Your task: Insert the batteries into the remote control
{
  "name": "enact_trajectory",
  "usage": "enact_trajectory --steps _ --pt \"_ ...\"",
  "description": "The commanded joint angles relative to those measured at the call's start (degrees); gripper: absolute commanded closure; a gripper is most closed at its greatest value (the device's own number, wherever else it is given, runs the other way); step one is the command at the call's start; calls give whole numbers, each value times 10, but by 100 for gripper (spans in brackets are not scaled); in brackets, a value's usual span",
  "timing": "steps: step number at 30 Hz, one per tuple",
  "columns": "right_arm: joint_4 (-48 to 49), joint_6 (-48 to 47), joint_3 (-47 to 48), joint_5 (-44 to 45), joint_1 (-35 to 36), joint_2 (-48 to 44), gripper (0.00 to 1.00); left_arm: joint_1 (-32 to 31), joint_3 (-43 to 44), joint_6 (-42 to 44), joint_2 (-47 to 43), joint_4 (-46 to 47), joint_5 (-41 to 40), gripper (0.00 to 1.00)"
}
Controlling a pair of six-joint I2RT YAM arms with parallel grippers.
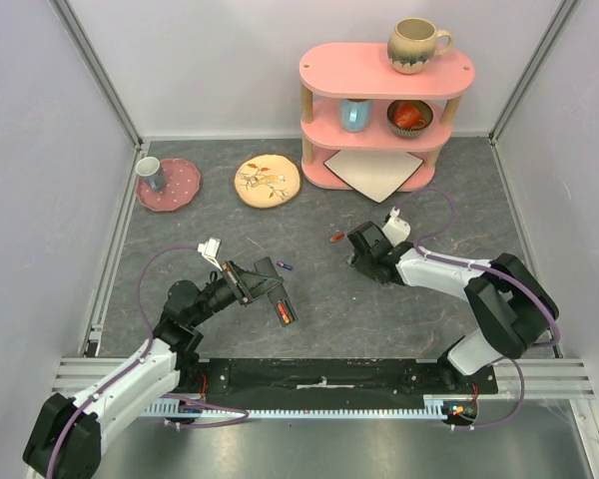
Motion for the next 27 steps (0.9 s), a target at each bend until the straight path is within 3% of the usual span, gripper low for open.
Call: enact_trajectory --steps 1,11,20,27 --pt "-22 -7 18 10 1 12 33 4 -3 6 0 33 -9 98" --pt "-43 -65 51 27 7 8 30 4 -9 2 8 45 -8 98" --pt "-76 -147 116 52 37 59 28 4 -15 -3 17 59 -7 98" --pt "-112 -155 140 103 47 82 28 4 -17 -2 -1 44 -8 98"
